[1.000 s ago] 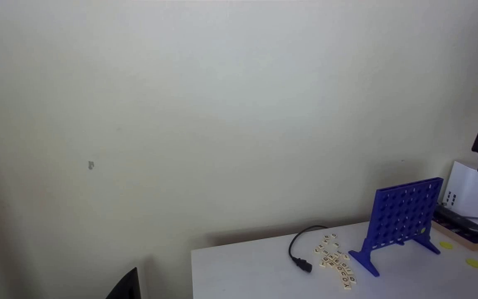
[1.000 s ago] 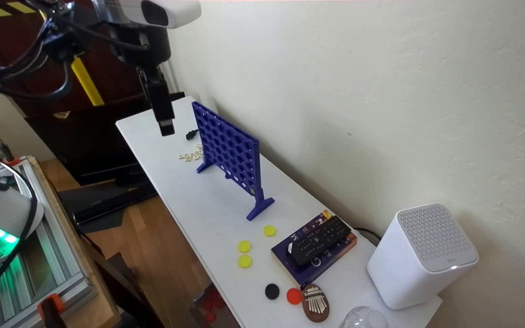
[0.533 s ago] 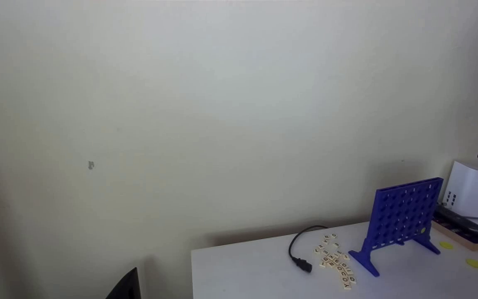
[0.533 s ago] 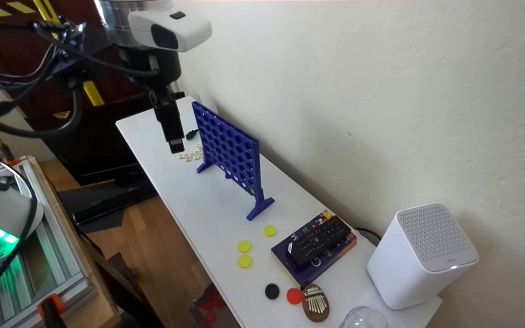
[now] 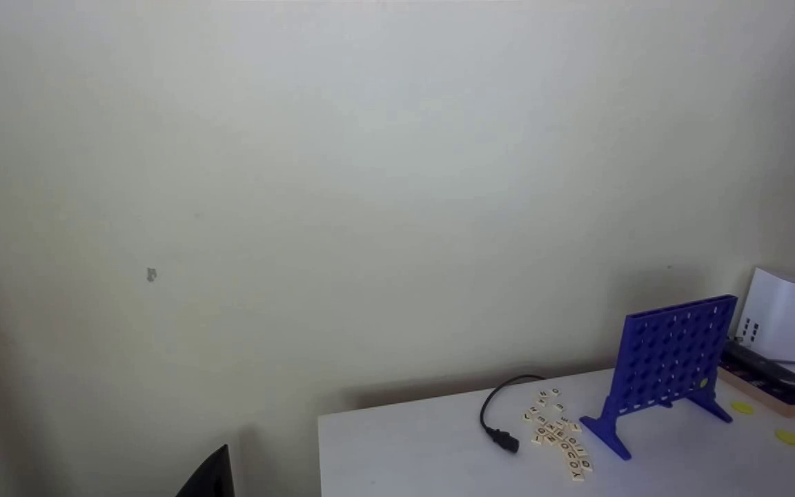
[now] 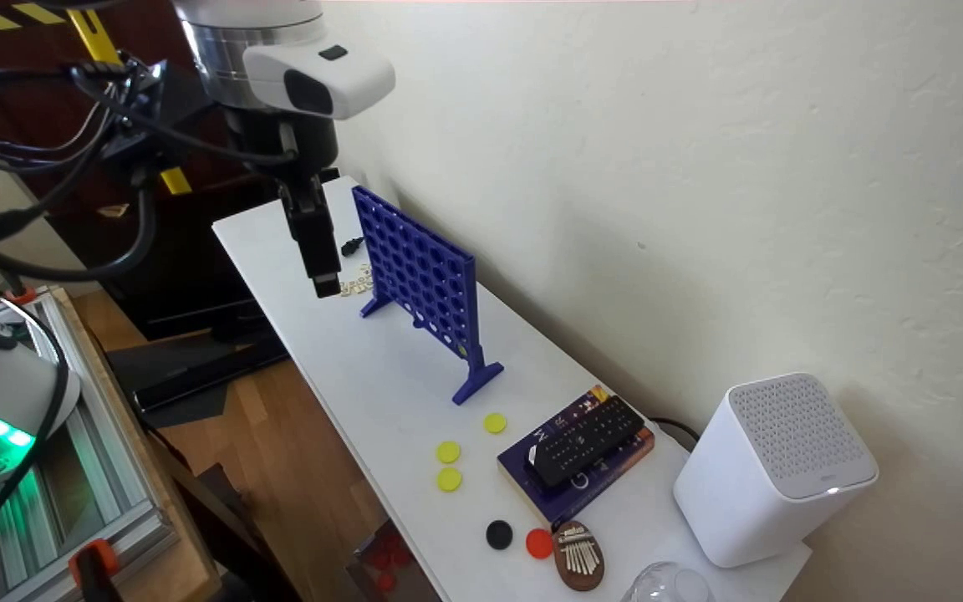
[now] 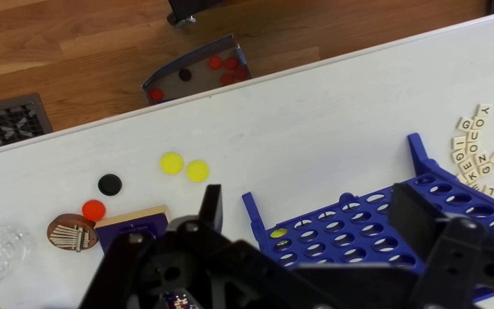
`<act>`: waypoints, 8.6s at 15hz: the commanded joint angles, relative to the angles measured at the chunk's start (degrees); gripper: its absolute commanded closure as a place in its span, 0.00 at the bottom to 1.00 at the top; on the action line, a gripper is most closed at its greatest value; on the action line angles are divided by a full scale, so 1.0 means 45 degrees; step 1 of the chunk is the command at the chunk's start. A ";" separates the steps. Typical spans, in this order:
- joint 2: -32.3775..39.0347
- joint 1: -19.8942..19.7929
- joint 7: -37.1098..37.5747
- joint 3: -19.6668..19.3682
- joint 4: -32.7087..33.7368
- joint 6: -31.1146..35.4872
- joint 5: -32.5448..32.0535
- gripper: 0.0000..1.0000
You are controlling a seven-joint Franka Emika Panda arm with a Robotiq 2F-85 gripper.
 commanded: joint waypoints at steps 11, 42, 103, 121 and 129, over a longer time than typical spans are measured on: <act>0.0925 0.0165 -0.0122 0.0080 0.0169 0.0200 0.1121 0.00; 0.4655 -0.0408 -0.3006 0.0650 0.1120 0.2283 0.5538 0.00; 1.2850 -0.5495 -0.3277 0.3926 0.4533 1.0646 -0.1478 0.00; 1.3551 -0.3800 -0.3139 0.2980 0.5138 1.0243 -0.1454 0.02; 1.3733 -0.3413 -0.3100 0.2477 0.5425 0.9945 -0.1455 0.06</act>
